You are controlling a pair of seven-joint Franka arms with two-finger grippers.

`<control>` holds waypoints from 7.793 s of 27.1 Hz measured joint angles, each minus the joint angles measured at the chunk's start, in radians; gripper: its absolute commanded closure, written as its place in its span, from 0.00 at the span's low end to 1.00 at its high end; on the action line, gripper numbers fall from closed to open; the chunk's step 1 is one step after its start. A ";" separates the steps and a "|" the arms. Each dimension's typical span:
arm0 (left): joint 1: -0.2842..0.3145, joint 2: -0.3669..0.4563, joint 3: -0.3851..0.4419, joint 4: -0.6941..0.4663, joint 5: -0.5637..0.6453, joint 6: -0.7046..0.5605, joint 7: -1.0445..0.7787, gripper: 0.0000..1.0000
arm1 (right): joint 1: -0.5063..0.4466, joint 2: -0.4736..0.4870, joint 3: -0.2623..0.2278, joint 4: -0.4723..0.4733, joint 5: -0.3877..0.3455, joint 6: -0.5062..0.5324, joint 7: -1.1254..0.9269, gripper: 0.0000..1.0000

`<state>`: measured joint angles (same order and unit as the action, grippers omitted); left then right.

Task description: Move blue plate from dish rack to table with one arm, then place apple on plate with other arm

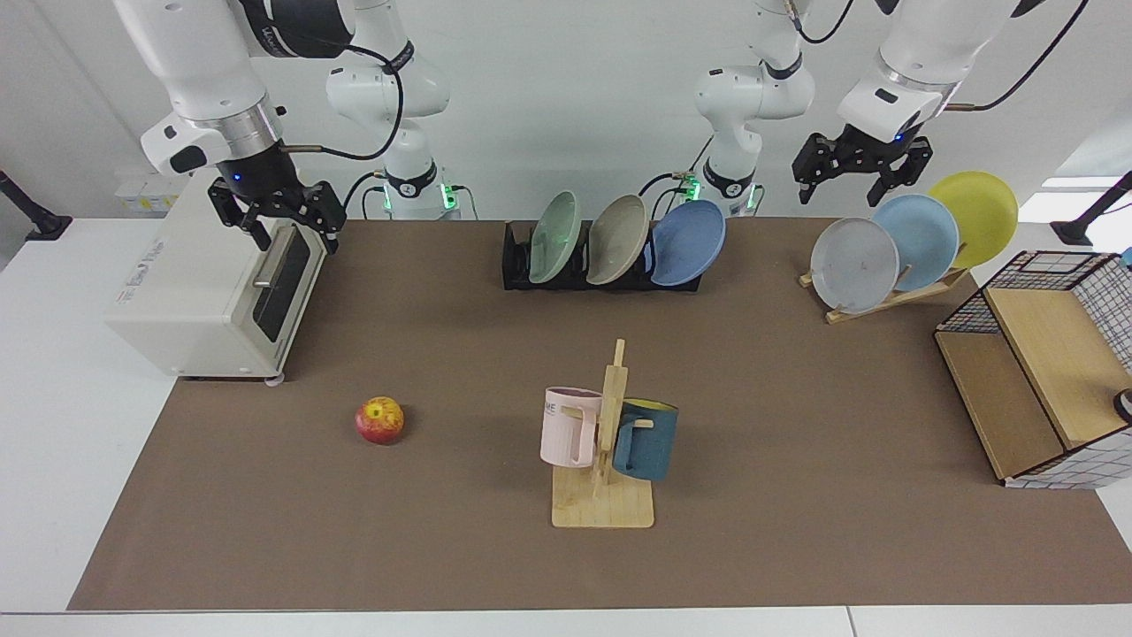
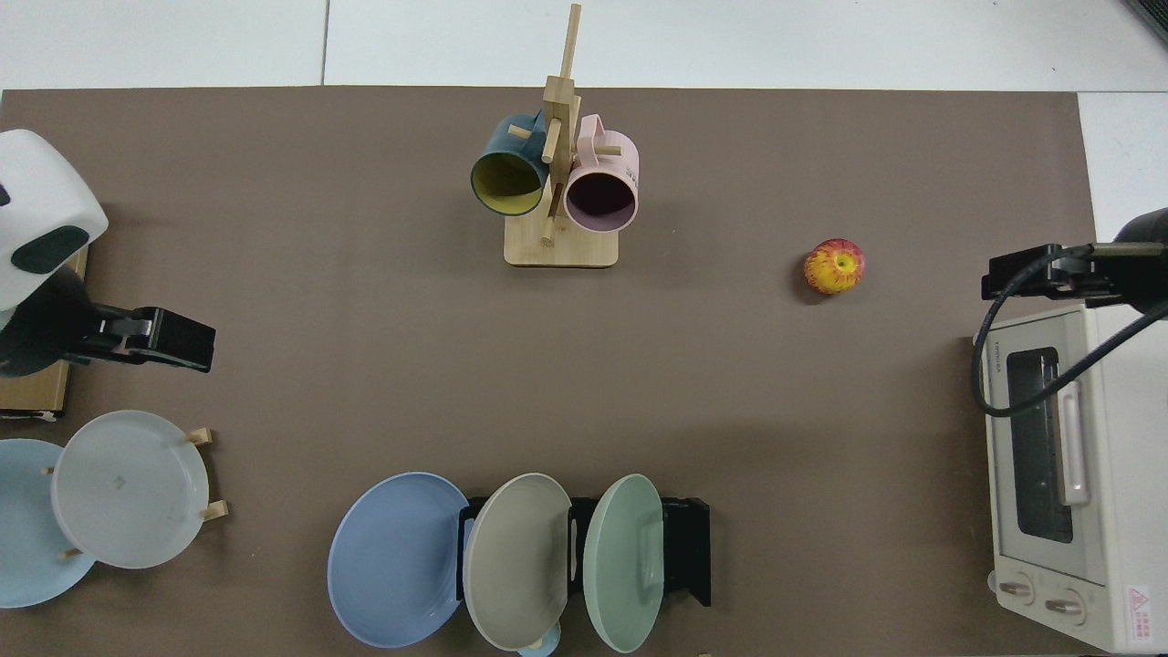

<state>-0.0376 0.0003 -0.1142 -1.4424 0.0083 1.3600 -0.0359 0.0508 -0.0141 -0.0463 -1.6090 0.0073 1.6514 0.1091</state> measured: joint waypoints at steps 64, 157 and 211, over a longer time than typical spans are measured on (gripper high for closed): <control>0.042 -0.394 -0.267 -1.038 -0.226 0.455 -0.002 0.01 | 0.054 0.427 0.010 0.031 0.001 0.412 0.006 0.00; 0.072 -0.072 -0.012 -0.652 -0.350 0.612 0.115 1.00 | 0.060 0.110 0.007 -0.105 -0.002 0.176 0.013 0.95; -0.024 0.208 -0.200 -0.752 -0.920 1.044 0.383 0.67 | 0.413 -0.025 0.016 -0.413 -0.001 0.377 0.573 0.95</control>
<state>-0.0614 0.2085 -0.3139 -2.1947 -0.9119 2.4039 0.3467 0.4639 -0.0387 -0.0302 -2.0224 0.0059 2.0282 0.6821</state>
